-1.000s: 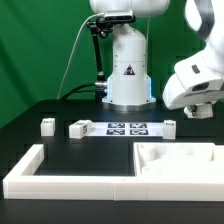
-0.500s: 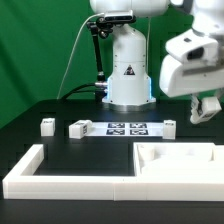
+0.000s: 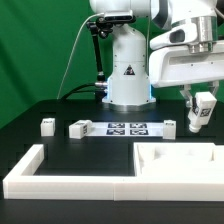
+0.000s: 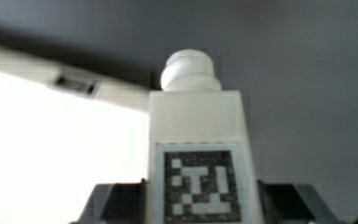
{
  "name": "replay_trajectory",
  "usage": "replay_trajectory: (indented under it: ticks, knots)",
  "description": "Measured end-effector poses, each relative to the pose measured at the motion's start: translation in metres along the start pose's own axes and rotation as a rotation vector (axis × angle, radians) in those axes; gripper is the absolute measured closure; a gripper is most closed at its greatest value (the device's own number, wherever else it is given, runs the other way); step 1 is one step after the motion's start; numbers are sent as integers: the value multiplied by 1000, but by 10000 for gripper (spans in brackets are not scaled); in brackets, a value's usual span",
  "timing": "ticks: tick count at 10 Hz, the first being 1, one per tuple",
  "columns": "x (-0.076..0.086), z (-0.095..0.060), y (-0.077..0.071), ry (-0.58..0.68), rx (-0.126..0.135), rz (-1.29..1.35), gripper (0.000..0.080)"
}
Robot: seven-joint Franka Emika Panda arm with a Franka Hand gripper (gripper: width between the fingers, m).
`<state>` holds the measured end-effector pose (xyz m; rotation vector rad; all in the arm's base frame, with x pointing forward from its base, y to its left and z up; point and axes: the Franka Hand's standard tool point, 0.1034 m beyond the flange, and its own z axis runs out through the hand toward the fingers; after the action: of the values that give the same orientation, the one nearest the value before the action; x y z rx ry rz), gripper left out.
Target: Assemble one leg
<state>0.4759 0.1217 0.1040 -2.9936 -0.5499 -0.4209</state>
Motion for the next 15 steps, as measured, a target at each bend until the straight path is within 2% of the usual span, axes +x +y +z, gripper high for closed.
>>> replay_trajectory:
  ticks: [2, 3, 4, 6, 9, 10, 14, 15]
  knots:
    - [-6, 3, -1, 3, 0, 0, 509]
    - [-5, 3, -1, 4, 0, 0, 509]
    - [3, 0, 1, -13, 3, -3, 509]
    - [39, 2, 3, -7, 15, -3, 509]
    - [76, 17, 5, 46, 25, -30, 509]
    - [79, 22, 6, 76, 21, -58, 509]
    - [78, 22, 6, 71, 21, -59, 509]
    - [81, 20, 10, 86, 16, -56, 509]
